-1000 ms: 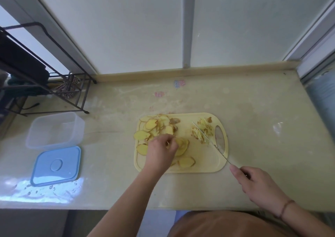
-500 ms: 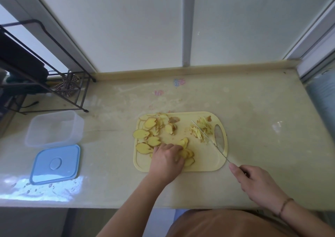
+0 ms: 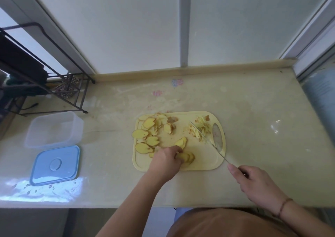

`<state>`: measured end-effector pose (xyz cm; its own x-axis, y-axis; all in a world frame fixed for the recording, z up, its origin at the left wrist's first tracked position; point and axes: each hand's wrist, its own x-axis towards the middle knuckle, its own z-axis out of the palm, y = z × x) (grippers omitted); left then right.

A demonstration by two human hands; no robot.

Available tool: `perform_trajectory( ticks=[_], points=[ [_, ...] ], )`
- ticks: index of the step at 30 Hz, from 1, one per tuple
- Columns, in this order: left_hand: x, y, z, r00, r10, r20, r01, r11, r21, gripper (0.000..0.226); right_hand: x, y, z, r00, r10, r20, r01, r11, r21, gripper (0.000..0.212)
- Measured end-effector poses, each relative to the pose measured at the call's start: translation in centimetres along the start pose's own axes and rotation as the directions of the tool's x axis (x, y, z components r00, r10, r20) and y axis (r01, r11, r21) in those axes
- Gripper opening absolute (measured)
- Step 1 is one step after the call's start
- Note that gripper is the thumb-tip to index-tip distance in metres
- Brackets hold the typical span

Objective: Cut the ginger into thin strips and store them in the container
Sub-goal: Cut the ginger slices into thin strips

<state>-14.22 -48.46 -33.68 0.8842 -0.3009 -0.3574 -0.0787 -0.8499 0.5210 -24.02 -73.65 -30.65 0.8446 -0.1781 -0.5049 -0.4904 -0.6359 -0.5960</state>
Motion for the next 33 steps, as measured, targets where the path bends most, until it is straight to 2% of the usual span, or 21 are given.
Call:
perform_trajectory(
  ticks=[3, 5, 8, 11, 14, 16, 18, 23, 26, 28, 30, 33],
  points=[
    [0.3, -0.2, -0.2, 0.993, 0.118, -0.028, -0.109, 0.968, 0.225, 0.03, -0.2, -0.1, -0.1, 1.0, 0.0, -0.004, 0.0, 1.0, 0.01, 0.063],
    [0.8, -0.2, -0.6, 0.98, 0.186, -0.071, -0.165, 0.958, 0.235, 0.028, -0.3, 0.0, -0.2, 1.0, 0.005, -0.009, -0.004, 1.0, 0.019, 0.062],
    [2.6, 0.1, -1.4, 0.977, 0.132, -0.167, -0.117, 0.988, 0.102, 0.025, -0.4, 0.1, -0.2, 1.0, 0.007, -0.016, -0.007, 1.0, 0.02, 0.061],
    [4.1, 0.7, -1.6, 0.996, 0.062, -0.061, -0.046, 0.969, 0.242, 0.033, -0.2, 0.3, 0.0, 1.0, 0.005, -0.025, -0.005, 1.0, 0.017, 0.06],
    [4.4, 1.5, -0.9, 0.998, 0.024, -0.06, -0.004, 0.949, 0.314, 0.026, -0.2, 0.2, 0.0, 0.999, -0.006, -0.039, 0.007, 1.0, 0.019, 0.07],
    [4.4, 1.7, -0.4, 0.997, -0.021, -0.073, 0.042, 0.953, 0.299, 0.021, -0.3, 0.2, 0.0, 0.999, -0.011, -0.045, 0.011, 1.0, 0.016, 0.071],
    [4.6, 1.7, -0.3, 0.996, -0.058, -0.067, 0.075, 0.957, 0.28, 0.021, -0.3, 0.2, 0.0, 0.999, 0.0, -0.04, 0.0, 1.0, 0.014, 0.062],
    [4.5, 2.3, -0.2, 0.996, -0.076, -0.041, 0.084, 0.967, 0.239, 0.029, -0.2, 0.1, 0.0, 0.999, -0.007, -0.04, 0.008, 1.0, 0.02, 0.056],
    [3.7, 2.3, -1.3, 0.996, -0.072, -0.061, 0.078, 0.992, 0.096, 0.023, -0.3, -0.2, -0.1, 0.999, -0.003, -0.036, 0.003, 1.0, 0.014, 0.057],
    [3.5, 1.0, -3.1, 0.985, -0.126, -0.12, 0.123, 0.992, -0.028, 0.02, -0.3, -0.3, -0.2, 0.999, 0.002, -0.036, -0.001, 1.0, 0.022, 0.058],
    [3.4, -1.2, -5.0, 0.969, -0.173, -0.176, 0.161, 0.984, -0.08, 0.017, -0.3, -0.1, -0.2, 0.999, 0.005, -0.044, -0.004, 1.0, 0.016, 0.063],
    [3.4, -5.4, -6.4, 0.972, -0.099, -0.214, 0.109, 0.993, 0.034, 0.02, -0.4, -0.2, -0.2, 0.999, 0.007, -0.043, -0.007, 1.0, 0.008, 0.085]
  ],
)
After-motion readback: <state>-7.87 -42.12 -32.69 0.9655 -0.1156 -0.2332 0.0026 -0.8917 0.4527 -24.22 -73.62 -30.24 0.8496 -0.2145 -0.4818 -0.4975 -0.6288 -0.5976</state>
